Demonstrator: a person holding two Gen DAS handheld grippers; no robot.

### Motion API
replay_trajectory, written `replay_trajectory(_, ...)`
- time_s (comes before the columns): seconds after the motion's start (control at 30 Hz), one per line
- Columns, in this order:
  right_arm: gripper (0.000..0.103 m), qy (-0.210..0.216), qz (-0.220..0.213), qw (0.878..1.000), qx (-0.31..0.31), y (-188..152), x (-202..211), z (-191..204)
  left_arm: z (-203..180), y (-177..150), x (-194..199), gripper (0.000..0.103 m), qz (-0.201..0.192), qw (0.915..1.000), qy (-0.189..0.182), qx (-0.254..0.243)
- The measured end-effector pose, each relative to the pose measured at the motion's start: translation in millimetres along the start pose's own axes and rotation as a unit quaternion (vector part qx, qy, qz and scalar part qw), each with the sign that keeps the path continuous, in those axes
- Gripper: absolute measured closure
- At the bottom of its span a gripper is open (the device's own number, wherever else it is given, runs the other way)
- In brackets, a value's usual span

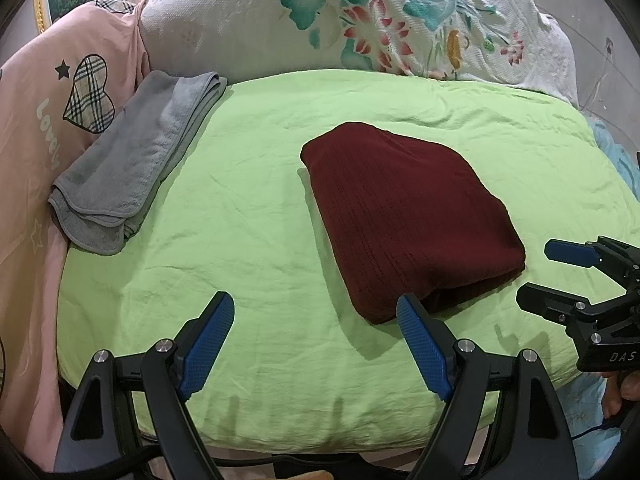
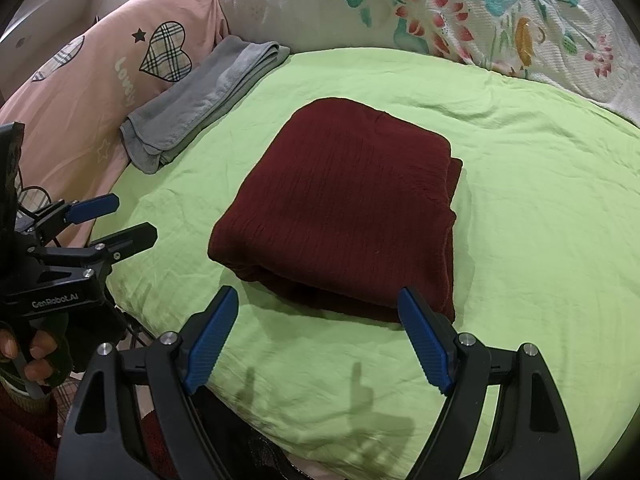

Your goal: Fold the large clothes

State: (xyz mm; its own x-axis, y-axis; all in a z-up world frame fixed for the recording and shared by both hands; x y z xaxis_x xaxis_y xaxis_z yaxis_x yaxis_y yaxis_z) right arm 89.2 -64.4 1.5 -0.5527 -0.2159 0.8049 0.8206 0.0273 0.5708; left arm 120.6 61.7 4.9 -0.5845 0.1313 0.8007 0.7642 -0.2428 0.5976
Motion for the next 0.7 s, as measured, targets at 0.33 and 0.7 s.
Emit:
replay_trajectory(0.33,0.021,0.000,0.000,1.000,0.000,0.1,-0.5,1.0,-2.9,2.6,-0.7,0.019,0.001,1.0000,0.001,-0.007)
replay_trajectory(0.7,0.021,0.000,0.000,1.000,-0.001,0.5,-0.1,3.0,-3.7,3.2,-1.3,0.019,0.001,1.0000,0.001,-0.009)
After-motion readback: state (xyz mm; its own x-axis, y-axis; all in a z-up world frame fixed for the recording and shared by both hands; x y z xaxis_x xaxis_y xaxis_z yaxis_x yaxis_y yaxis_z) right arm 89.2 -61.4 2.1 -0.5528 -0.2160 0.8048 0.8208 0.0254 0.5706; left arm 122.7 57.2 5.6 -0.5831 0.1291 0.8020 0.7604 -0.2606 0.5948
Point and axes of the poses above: each gripper's, at about its wrist camera, not at the fingertips, and x roughly against the way its jaws point, z to its left, y to its top, the point moved 7 cm from there along -x, roughly the way its jaws point, and after that the axes turned 4 degrees about -y, right-handed, at the moved point
